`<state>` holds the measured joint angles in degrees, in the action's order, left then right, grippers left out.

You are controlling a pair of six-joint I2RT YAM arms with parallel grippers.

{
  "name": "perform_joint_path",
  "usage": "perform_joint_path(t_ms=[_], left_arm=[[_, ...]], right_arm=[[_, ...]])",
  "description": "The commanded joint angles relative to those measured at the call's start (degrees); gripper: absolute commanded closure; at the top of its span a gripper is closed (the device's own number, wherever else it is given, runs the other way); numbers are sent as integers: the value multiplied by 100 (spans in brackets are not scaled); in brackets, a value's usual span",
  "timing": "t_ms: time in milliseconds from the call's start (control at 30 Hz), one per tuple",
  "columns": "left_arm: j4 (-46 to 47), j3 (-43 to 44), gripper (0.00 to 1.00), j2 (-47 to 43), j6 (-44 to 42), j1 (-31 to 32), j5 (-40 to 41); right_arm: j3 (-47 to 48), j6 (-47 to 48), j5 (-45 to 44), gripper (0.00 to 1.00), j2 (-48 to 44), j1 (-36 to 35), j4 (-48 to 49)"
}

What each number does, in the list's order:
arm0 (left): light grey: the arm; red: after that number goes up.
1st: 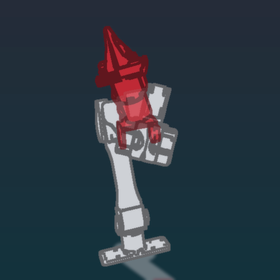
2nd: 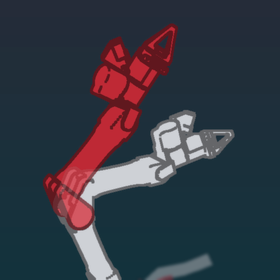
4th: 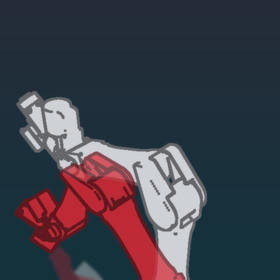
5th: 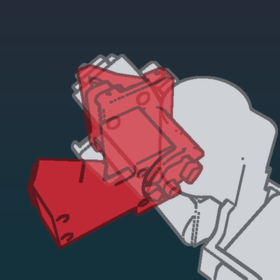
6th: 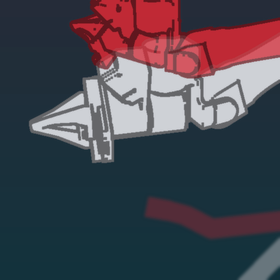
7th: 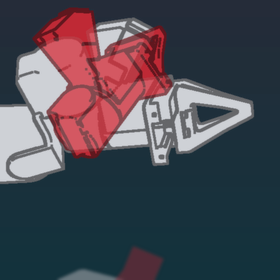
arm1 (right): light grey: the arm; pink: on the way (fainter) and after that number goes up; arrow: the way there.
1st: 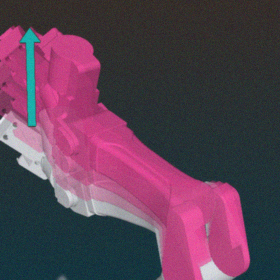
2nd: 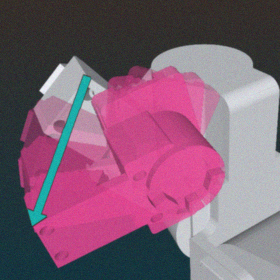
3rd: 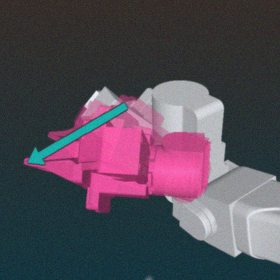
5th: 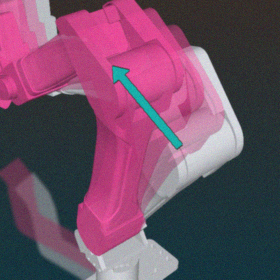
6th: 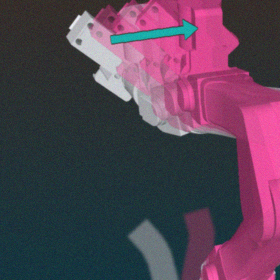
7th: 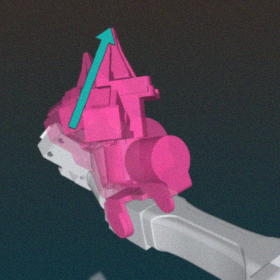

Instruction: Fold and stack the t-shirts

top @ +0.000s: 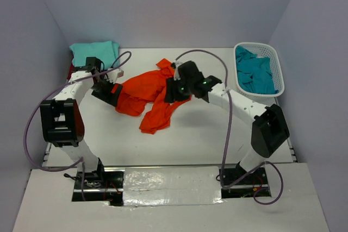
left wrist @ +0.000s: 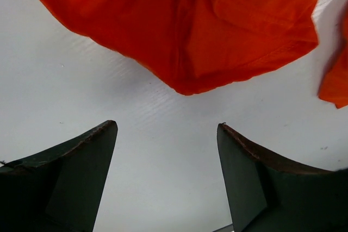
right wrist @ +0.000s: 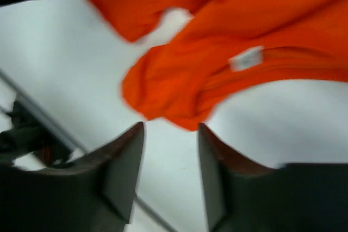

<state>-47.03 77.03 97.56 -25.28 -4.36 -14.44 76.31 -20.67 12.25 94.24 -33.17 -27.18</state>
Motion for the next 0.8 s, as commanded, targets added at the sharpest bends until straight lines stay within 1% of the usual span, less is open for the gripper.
perform_joint_path(t_ms=[0,33,67,133,233,267,333,400,467,500,567,600,633,667,700,733,767], left_arm=[[624,4,13,253,267,23,520],[894,-22,13,316,347,32,599],[1062,-31,12,369,426,49,652],[1335,-22,11,387,489,136,548],[1792,-83,10,168,419,392,337],[1976,-118,10,106,418,575,275],[2083,-154,11,167,506,716,135],[2110,-119,11,438,646,744,73],[2083,-101,11,710,656,796,-67],[2118,-118,10,782,638,892,-68],[2223,-214,9,957,516,998,-51],[2372,-250,9,1028,489,1112,10],[2443,-268,9,1098,463,1148,202],[2496,-268,13,1264,436,1183,309],[2514,-251,19,1335,427,1192,371],[2479,-216,29,1379,410,1175,380],[2453,-189,63,1380,375,1174,389]], right_arm=[[-319,-586,67,45,329,-541,670],[-275,-666,102,33,489,-620,661],[-223,-719,119,28,621,-716,687],[-65,-755,50,22,964,-980,731],[120,-860,-266,21,1395,-1104,591],[147,-895,-363,21,1570,-1104,574],[199,-869,-451,21,1729,-1104,521],[217,-843,-338,22,1879,-1104,556],[156,-825,-250,45,1897,-1104,617],[112,-851,-293,73,1862,-1104,609],[-132,-913,-302,93,1556,-999,617],[-256,-930,-285,100,1423,-894,661],[-492,-930,-259,100,1274,-832,679],[-582,-887,-223,100,959,-779,670],[-678,-843,-197,100,791,-735,609],[-758,-790,-232,100,607,-648,548],[-906,-651,-241,100,204,-604,504]])
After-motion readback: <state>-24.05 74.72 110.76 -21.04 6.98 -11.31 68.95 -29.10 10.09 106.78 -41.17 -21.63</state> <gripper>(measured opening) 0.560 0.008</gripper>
